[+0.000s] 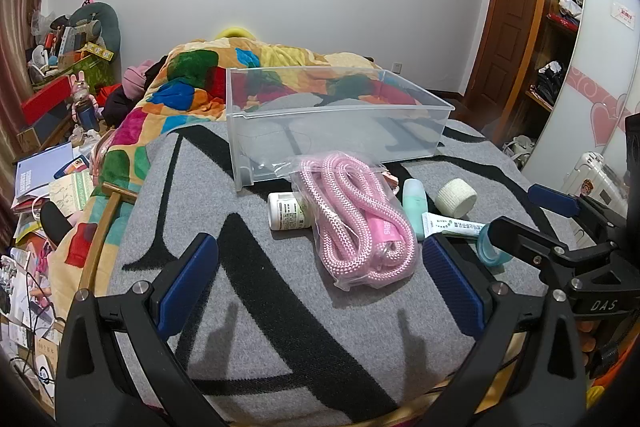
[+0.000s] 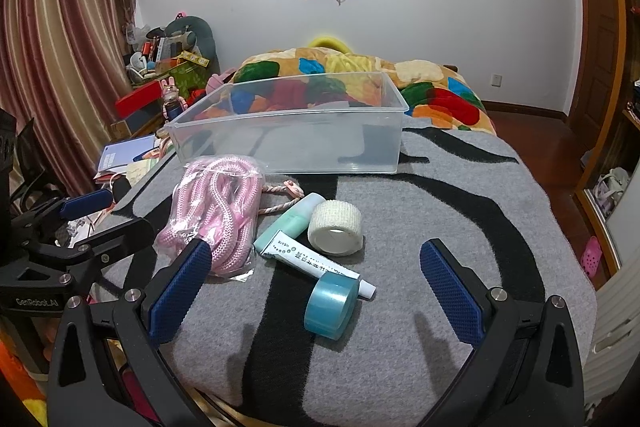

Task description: Organize objects

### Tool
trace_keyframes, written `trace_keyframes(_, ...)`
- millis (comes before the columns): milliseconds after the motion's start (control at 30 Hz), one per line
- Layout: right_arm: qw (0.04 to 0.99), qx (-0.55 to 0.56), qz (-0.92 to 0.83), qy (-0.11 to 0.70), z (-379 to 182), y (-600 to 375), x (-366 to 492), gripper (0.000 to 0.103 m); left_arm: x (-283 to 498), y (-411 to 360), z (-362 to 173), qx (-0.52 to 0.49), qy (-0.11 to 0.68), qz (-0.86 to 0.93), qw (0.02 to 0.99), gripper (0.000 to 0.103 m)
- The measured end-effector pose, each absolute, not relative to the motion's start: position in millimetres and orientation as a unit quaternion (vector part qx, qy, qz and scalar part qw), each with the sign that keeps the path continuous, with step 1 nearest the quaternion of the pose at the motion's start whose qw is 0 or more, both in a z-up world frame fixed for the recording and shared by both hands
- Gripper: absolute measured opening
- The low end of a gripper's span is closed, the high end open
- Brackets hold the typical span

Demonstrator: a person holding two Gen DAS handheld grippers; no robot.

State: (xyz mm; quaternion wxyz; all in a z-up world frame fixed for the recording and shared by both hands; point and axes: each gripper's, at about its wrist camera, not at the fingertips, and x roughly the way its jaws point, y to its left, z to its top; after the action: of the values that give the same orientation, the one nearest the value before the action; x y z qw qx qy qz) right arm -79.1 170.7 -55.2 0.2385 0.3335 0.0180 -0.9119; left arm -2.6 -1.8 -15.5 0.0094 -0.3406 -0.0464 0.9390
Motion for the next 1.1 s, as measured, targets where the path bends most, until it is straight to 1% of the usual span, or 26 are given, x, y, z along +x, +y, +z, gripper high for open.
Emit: trace_keyframes(1100, 0.24, 0.334, -0.911, 0.018, -54.3, 168.9, -76.8, 0.103, -1.3, -2.0, -15.6, -0.342, -0.048, 0.939, 0.01, 0.103)
